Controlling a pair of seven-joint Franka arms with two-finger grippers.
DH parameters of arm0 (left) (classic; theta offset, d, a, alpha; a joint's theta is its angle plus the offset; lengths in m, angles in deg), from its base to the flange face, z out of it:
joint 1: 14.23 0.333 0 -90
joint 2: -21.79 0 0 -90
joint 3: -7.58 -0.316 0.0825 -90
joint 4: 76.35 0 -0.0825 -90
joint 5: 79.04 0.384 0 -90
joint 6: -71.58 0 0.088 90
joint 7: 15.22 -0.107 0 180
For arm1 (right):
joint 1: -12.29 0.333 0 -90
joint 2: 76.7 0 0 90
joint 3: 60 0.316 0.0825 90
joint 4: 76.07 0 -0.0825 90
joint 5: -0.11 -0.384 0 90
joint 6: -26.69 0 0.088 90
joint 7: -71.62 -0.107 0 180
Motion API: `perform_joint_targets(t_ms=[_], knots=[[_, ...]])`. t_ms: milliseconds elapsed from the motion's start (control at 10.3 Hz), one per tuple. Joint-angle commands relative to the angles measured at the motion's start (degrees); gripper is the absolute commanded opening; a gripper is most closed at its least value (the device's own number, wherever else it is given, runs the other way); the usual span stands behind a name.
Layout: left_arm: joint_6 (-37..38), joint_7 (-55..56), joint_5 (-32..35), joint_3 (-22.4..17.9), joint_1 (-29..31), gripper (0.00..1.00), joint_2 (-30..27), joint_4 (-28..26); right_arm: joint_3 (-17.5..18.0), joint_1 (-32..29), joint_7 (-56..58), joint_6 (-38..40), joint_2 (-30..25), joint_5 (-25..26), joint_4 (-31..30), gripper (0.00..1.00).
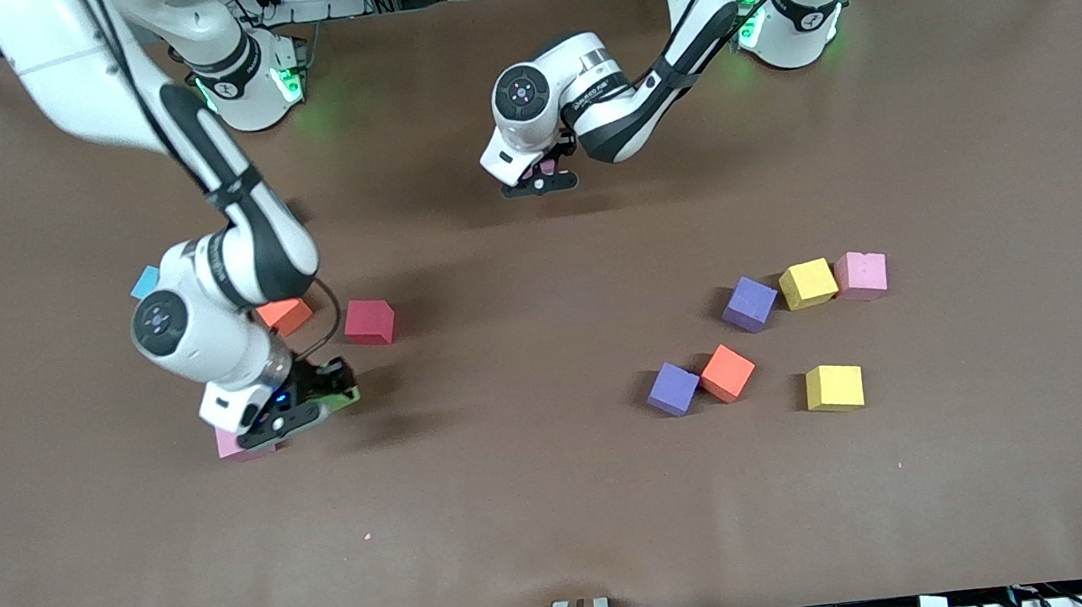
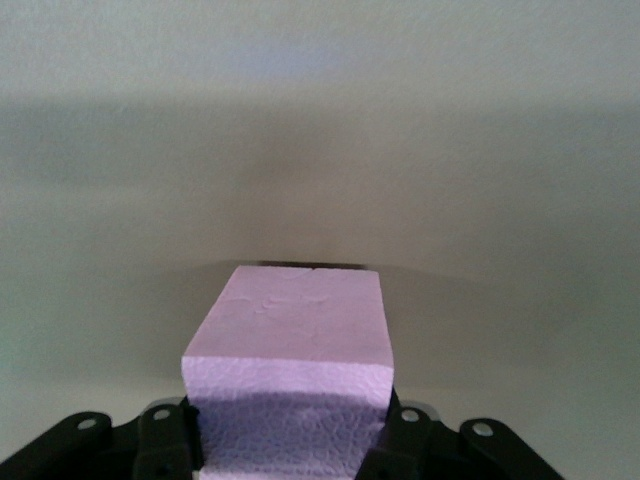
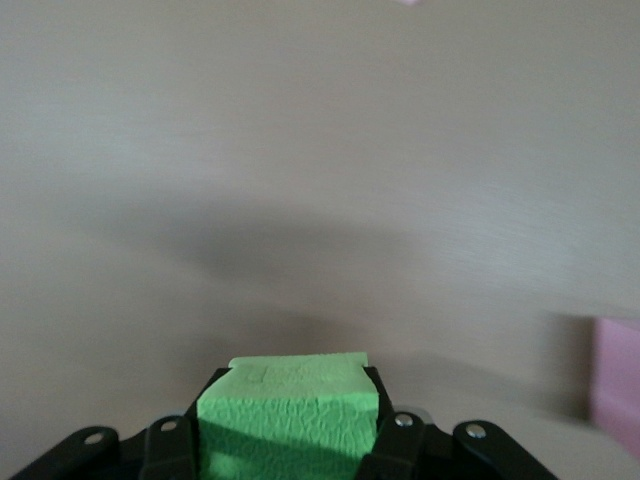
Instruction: Form number 2 with 11 blocks
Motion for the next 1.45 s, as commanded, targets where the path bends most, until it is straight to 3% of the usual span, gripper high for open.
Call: perform_joint_targets(t_ms=[0, 194, 291, 387, 484, 678, 1162, 1356], knots=[[1.2, 1.35, 1.47, -0.57, -0.66, 0.35, 1.43, 2.38, -0.24, 1.95, 4.01, 3.23, -4.12, 3.53, -1.34, 0.4], [1.2, 1.34, 3.39, -0.92, -0.75, 0.36, 3.26, 3.35, -0.24, 4.74, 10.59, 9.89, -8.06, 3.63, -1.52, 0.4], [1.2, 1.43, 4.62, -1.01, -0.75, 0.42, 4.06, 4.05, -0.24, 5.63, 11.58, 13.32, -10.61, 3.8, -1.96, 0.4], [1.2, 1.52, 4.63, -1.27, -0.48, 0.81, 3.98, 4.06, -0.24, 6.34, 12.81, 14.66, -13.07, 4.33, -3.61, 0.4], [1.2, 1.78, 4.63, -1.27, -0.05, 1.0, 3.45, 4.14, -0.24, 6.26, 15.6, 14.76, -14.84, 4.77, -5.46, 0.4], [1.46, 5.19, 4.63, -1.27, -0.13, 1.0, 2.05, 4.23, -0.15, 5.73, 21.84, 14.76, -17.74, 4.95, -8.36, 0.4], [12.97, 10.38, 3.84, -1.01, 1.27, 1.0, -8.22, 4.23, 0.54, 5.2, 36.45, 14.76, -25.91, 6.53, -17.58, 0.4], [13.06, 14.52, 3.84, -1.01, 6.43, 1.0, -11.13, 5.36, 5.61, 5.12, 37.34, 14.67, -29.52, 6.62, -20.67, 0.39]])
